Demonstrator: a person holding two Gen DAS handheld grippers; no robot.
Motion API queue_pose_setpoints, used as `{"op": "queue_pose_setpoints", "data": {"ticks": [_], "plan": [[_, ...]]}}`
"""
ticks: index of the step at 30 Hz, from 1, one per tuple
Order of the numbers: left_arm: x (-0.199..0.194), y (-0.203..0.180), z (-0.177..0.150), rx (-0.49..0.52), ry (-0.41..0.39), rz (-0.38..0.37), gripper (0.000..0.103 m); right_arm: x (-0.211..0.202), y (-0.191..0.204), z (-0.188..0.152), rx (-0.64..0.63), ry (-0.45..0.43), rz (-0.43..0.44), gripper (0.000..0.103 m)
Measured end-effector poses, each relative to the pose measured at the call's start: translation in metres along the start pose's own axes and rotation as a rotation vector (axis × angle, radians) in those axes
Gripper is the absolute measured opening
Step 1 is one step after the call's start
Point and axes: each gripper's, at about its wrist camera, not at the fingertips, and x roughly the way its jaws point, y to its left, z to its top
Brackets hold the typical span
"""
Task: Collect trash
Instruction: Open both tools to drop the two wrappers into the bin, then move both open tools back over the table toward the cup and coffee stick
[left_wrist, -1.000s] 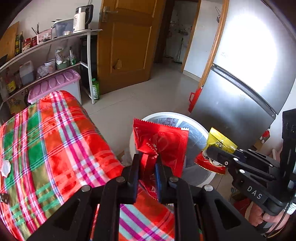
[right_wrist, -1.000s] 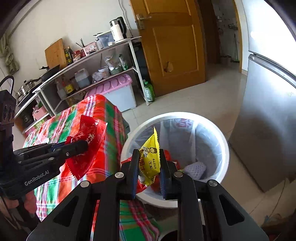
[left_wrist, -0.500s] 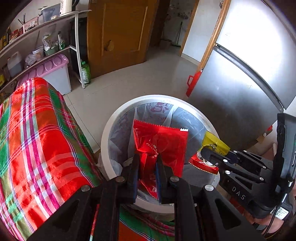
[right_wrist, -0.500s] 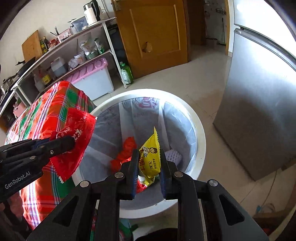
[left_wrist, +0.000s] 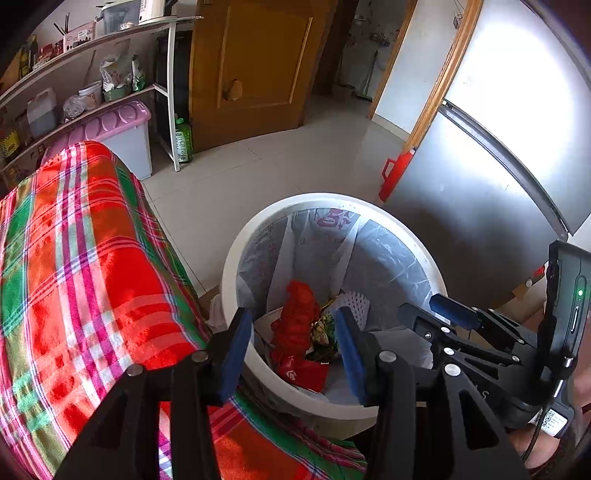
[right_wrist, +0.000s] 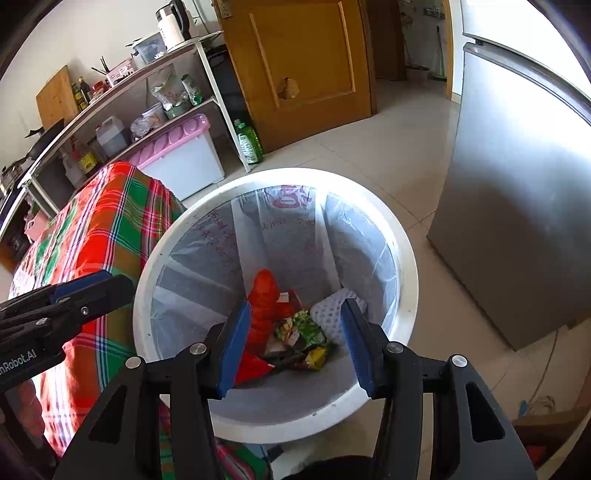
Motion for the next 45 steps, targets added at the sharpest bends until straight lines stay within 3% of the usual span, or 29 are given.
{"op": "queue_pose_setpoints", "data": {"ticks": [2, 10, 21, 34, 39, 45], "plan": [[-0.01, 0.002, -0.002, 0.007, -0.027, 0.021, 0.066, -0.006, 0.002, 0.0, 0.004, -0.014, 0.008, 0.052], [-0.058, 0.019, -0.013, -0.003, -0.117, 0.079, 0.067, -0.041, 0.019, -0.002, -0.005, -0.096, 0.038, 0.052], [-0.115, 0.06, -0.041, -0.054, -0.197, 0.148, 0.071, -0.073, 0.074, -0.008, -0.104, -0.158, 0.108, 0.052], [-0.164, 0.162, -0.092, -0.25, -0.234, 0.298, 0.077, -0.068, 0.167, -0.012, -0.253, -0.152, 0.225, 0.052], [-0.177, 0.212, -0.111, -0.361, -0.227, 0.349, 0.078, -0.058, 0.205, -0.013, -0.303, -0.131, 0.269, 0.052], [-0.182, 0.257, -0.128, -0.418, -0.2, 0.393, 0.08, -0.044, 0.252, -0.016, -0.379, -0.104, 0.313, 0.052]]}}
